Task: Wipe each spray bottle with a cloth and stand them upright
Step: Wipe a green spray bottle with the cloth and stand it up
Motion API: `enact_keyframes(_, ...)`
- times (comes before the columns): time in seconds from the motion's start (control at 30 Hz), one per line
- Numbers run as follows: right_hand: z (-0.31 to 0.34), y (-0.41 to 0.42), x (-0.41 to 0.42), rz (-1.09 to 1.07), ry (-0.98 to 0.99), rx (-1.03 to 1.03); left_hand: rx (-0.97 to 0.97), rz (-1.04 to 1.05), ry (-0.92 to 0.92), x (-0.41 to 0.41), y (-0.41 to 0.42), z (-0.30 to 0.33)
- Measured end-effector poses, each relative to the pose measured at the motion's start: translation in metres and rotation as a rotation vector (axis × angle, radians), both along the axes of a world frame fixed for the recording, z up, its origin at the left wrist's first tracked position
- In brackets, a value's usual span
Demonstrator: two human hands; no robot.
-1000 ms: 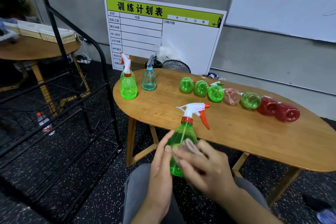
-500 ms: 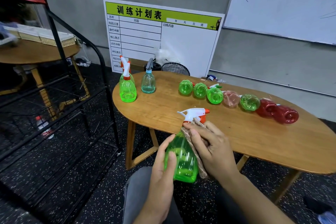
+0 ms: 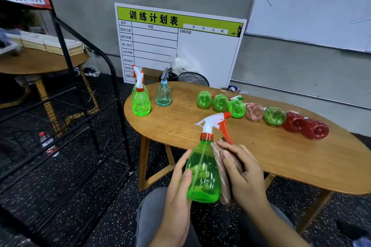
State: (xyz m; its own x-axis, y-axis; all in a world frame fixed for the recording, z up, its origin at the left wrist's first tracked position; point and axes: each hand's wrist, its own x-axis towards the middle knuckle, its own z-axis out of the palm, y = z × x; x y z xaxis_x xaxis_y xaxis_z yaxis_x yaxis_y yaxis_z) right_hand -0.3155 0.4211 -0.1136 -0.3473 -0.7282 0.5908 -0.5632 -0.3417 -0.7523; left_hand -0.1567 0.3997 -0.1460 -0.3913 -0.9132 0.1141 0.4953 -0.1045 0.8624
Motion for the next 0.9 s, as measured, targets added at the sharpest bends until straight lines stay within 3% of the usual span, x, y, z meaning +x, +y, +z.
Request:
enact_keyframes(0.13,0.005,-0.008,0.004,0.036,-0.087,0.020,0.008,-0.058,-0.024,0.000,0.000,-0.001)
enact_keyframes(0.2,0.003,-0.007,0.009,0.050,0.007,0.029,0.007,-0.036,-0.028,0.000,-0.001,-0.004)
enact_keyframes(0.3,-0.006,0.000,0.015,0.086,0.259,-0.008,-0.003,0.013,-0.028,-0.001,-0.003,-0.007)
enact_keyframes(0.43,-0.021,0.017,0.012,0.205,0.796,-0.169,0.016,0.022,-0.007,0.001,-0.004,-0.004)
enact_keyframes(0.5,-0.022,0.019,0.006,0.239,0.941,-0.226,0.007,0.029,-0.021,0.001,-0.004,-0.003)
enact_keyframes(0.77,-0.002,-0.007,0.008,-0.080,0.611,-0.085,-0.007,0.079,-0.091,-0.002,-0.003,-0.003)
enact_keyframes(0.9,-0.004,-0.001,0.019,-0.036,0.590,-0.074,-0.019,0.094,-0.075,0.000,-0.004,-0.002)
